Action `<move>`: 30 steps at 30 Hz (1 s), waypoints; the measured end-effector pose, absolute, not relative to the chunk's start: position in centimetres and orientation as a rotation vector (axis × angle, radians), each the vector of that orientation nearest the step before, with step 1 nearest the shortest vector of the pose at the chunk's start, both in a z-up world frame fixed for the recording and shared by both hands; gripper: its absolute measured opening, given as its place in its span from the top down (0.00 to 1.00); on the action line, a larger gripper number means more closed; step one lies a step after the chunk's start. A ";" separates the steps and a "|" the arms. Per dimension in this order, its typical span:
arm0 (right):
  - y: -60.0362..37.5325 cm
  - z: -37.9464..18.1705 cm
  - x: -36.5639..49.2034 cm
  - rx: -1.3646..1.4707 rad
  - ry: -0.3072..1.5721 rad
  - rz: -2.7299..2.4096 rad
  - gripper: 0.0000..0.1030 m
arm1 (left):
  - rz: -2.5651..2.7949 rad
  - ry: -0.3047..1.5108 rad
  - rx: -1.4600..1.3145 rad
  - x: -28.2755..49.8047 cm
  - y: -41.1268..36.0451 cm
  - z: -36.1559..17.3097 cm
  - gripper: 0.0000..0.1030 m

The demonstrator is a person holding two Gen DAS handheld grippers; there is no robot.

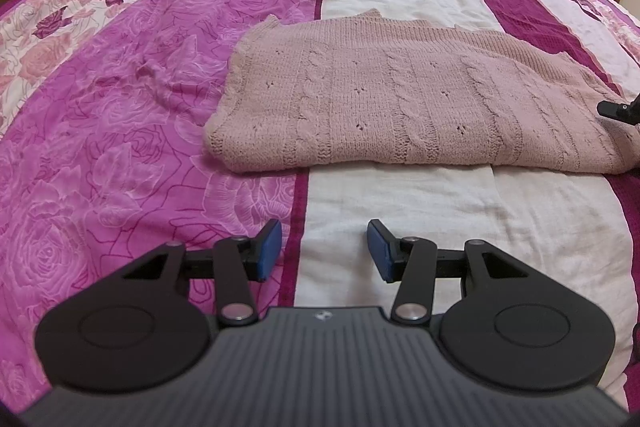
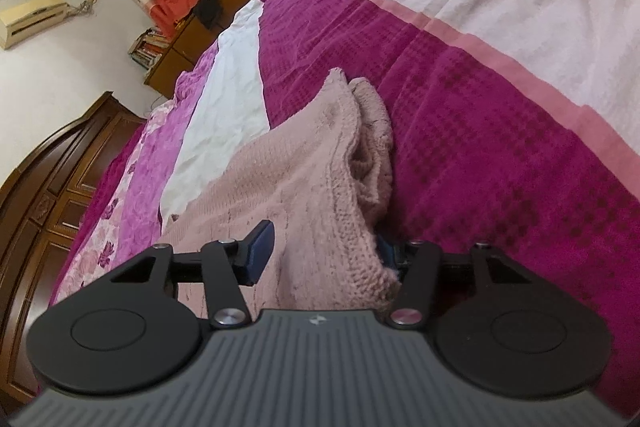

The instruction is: Fold small clothes

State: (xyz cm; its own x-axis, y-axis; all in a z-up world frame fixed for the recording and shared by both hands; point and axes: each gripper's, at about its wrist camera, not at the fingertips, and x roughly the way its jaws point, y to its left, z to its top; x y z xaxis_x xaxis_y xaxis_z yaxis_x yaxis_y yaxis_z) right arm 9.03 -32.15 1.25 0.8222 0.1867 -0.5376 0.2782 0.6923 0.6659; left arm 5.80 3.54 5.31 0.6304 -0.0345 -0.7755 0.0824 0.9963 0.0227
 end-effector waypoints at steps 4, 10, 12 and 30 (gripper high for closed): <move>-32.2 1.1 9.3 0.831 0.615 -0.061 0.40 | -0.067 0.885 0.059 5.8 3.6 5.3 0.52; -32.0 1.0 9.5 0.803 0.614 -0.097 0.58 | -0.063 0.883 0.053 5.8 3.8 5.4 0.52; -32.3 0.7 9.4 0.826 0.609 -0.103 0.66 | -0.061 0.882 0.051 5.8 3.9 5.5 0.52; -30.6 4.0 9.2 0.762 0.538 -0.057 0.71 | -0.023 0.864 0.073 6.5 6.4 6.8 0.52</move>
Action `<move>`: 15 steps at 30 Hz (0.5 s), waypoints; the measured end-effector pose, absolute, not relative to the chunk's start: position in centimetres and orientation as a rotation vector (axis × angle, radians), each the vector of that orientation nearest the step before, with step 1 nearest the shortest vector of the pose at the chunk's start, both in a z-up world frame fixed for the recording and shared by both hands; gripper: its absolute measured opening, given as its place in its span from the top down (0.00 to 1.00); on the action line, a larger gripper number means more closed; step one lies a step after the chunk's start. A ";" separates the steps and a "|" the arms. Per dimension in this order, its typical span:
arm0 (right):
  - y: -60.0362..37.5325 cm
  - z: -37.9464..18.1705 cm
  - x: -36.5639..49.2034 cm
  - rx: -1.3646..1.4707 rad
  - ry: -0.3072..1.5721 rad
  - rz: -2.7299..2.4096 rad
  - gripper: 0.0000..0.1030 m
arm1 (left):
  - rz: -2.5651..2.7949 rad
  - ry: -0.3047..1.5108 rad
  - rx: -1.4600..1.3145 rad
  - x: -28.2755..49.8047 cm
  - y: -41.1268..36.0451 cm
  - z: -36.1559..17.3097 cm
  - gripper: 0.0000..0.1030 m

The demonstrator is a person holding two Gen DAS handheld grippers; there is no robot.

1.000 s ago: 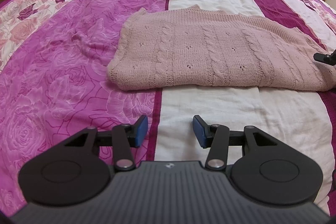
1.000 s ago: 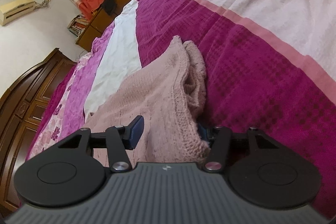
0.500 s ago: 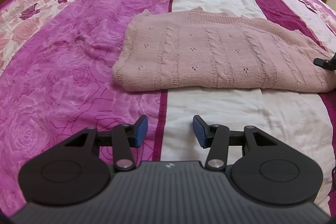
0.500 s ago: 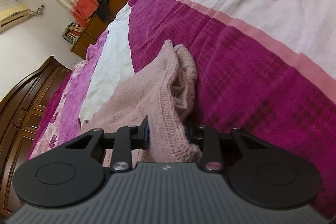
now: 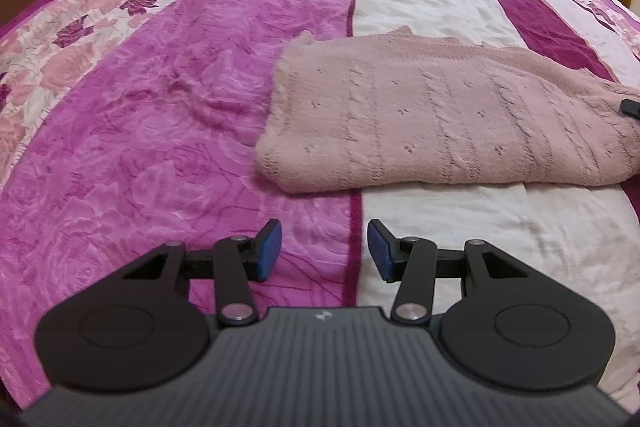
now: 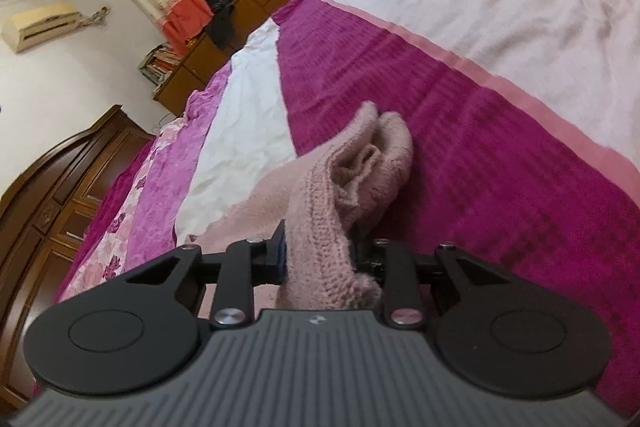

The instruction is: Fold small clothes

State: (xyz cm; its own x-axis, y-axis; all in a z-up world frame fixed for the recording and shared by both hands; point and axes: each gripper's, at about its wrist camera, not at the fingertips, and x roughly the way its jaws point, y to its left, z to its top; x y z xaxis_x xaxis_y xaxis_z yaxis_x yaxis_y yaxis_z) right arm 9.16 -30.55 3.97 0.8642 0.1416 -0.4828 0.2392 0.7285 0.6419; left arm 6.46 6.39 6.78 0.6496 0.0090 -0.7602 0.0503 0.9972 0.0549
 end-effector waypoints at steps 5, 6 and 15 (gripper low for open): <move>-29.3 5.2 9.2 0.714 0.522 -0.032 0.71 | -0.011 0.853 0.068 6.5 7.4 7.3 0.52; -29.1 5.5 9.3 0.708 0.520 -0.028 0.71 | -0.009 0.851 0.069 6.5 7.5 7.3 0.52; -27.8 6.7 9.4 0.675 0.513 0.003 0.72 | 0.001 0.843 0.062 6.4 8.7 7.6 0.52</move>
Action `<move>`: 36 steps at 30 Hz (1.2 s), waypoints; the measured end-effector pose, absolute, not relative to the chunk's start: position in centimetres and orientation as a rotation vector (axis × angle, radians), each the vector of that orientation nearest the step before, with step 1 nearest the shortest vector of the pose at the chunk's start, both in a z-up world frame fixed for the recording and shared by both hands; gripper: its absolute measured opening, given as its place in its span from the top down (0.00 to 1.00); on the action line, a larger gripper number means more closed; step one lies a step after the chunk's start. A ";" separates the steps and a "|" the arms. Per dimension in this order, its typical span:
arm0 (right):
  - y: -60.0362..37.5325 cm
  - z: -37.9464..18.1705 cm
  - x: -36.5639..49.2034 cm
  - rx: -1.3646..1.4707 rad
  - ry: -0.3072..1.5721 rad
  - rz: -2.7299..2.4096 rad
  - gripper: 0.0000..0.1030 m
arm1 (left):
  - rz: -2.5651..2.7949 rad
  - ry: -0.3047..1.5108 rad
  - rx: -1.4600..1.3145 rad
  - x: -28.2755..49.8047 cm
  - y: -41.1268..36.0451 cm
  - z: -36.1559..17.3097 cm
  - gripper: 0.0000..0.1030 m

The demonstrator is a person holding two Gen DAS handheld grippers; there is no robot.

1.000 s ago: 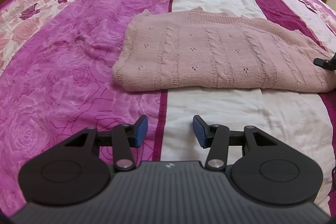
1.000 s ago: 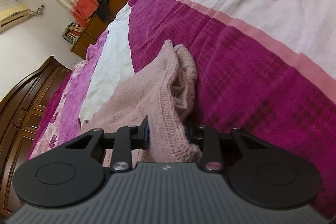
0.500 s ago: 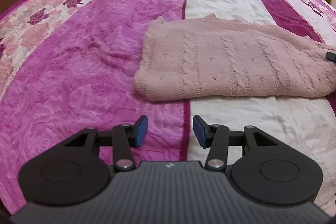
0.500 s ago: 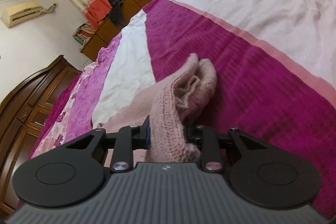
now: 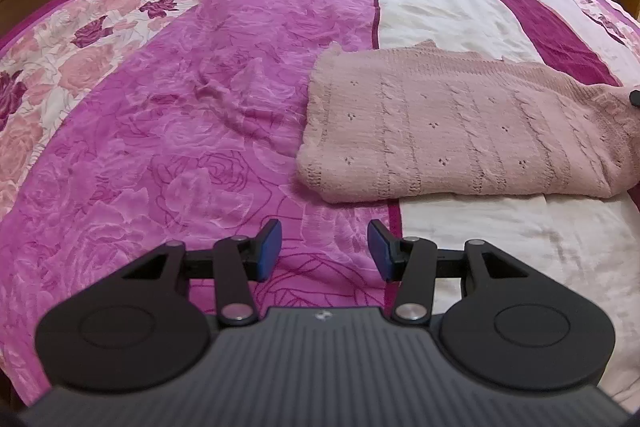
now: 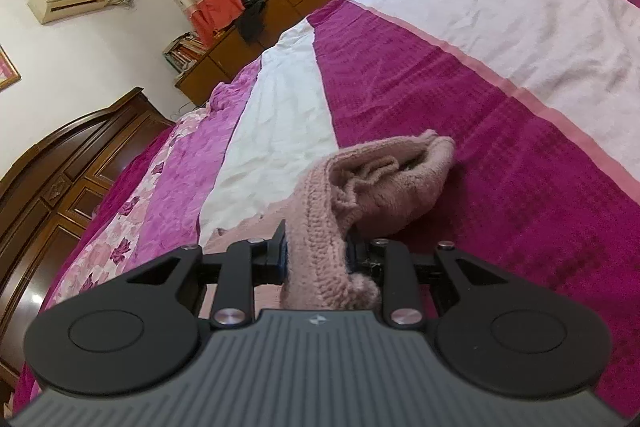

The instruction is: Fold small clothes

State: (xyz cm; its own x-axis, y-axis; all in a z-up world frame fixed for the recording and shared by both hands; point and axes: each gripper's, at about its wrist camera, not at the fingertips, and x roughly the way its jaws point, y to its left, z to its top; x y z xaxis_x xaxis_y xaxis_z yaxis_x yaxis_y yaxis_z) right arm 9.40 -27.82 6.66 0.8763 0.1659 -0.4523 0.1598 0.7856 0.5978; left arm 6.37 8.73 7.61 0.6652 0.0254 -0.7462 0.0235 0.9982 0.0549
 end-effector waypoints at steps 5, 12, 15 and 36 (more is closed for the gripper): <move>-27.0 7.6 9.6 0.648 0.506 0.026 0.72 | 0.000 0.832 0.063 6.6 9.2 7.9 0.52; -24.6 9.4 10.0 0.594 0.487 0.069 0.73 | 0.004 0.822 0.050 7.1 10.2 8.2 0.52; -23.6 10.3 10.1 0.581 0.472 0.095 0.73 | 0.013 0.825 0.040 7.2 10.7 8.2 0.52; -10.3 14.5 13.8 0.443 0.468 0.302 0.73 | 0.069 0.735 0.038 7.0 15.3 11.1 0.52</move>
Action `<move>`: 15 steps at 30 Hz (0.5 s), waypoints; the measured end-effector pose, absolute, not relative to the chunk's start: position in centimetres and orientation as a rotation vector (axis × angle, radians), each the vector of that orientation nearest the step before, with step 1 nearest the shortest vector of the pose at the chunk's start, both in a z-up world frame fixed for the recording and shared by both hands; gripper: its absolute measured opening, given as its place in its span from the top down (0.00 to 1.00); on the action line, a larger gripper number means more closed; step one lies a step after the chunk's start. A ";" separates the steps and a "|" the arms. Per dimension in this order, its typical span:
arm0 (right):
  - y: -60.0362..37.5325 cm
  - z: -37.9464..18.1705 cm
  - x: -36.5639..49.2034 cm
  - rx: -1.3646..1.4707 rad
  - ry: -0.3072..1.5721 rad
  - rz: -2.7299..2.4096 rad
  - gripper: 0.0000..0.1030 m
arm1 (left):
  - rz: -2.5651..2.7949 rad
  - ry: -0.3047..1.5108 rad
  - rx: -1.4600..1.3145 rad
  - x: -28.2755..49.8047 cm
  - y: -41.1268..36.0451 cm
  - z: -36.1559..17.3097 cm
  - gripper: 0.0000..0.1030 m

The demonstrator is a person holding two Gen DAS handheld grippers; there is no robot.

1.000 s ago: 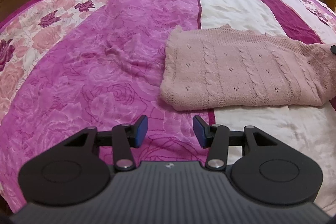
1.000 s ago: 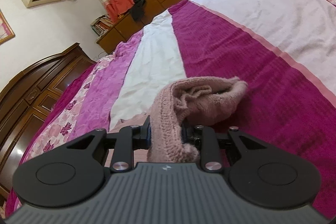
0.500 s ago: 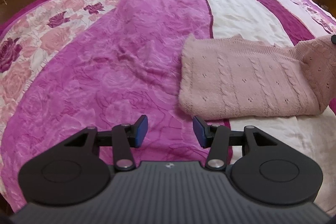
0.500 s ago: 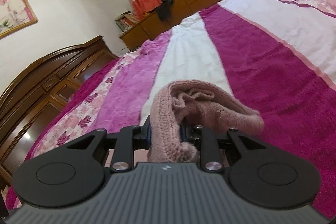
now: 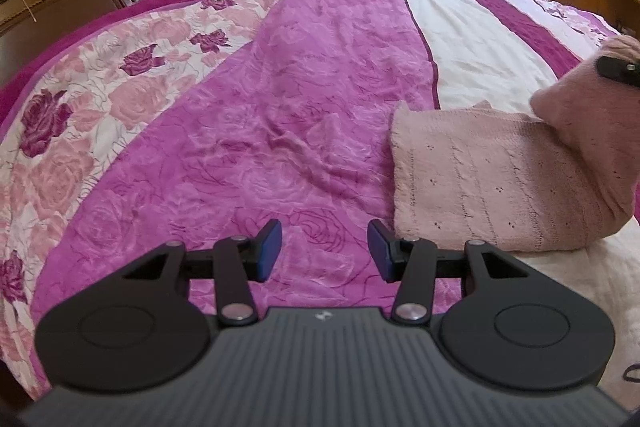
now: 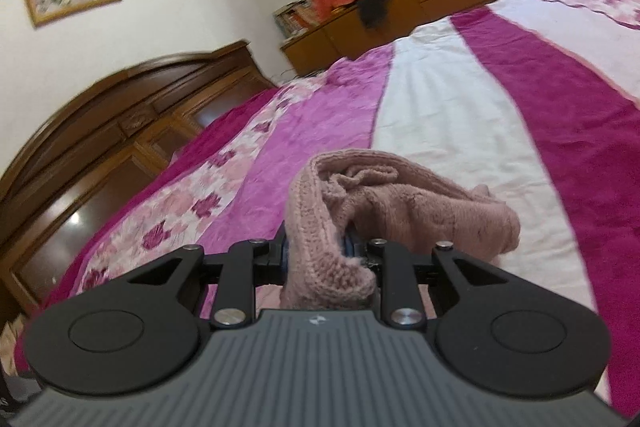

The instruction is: Fold small clothes

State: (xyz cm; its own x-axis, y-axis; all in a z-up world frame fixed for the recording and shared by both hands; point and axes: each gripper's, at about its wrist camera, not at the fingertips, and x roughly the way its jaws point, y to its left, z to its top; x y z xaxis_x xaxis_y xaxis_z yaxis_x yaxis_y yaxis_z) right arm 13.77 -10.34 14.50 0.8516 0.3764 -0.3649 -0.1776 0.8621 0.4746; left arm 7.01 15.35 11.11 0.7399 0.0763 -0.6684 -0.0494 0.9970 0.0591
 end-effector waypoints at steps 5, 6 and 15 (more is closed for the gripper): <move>-5.4 13.2 15.0 0.386 0.513 0.345 0.73 | 0.082 0.732 0.035 6.8 16.5 11.0 0.52; -4.4 12.7 15.2 0.371 0.525 0.350 0.73 | 0.085 0.731 0.032 6.8 16.7 11.0 0.52; 3.2 7.1 16.8 0.203 0.628 0.372 0.73 | 0.112 0.747 -0.004 7.0 18.9 10.1 0.52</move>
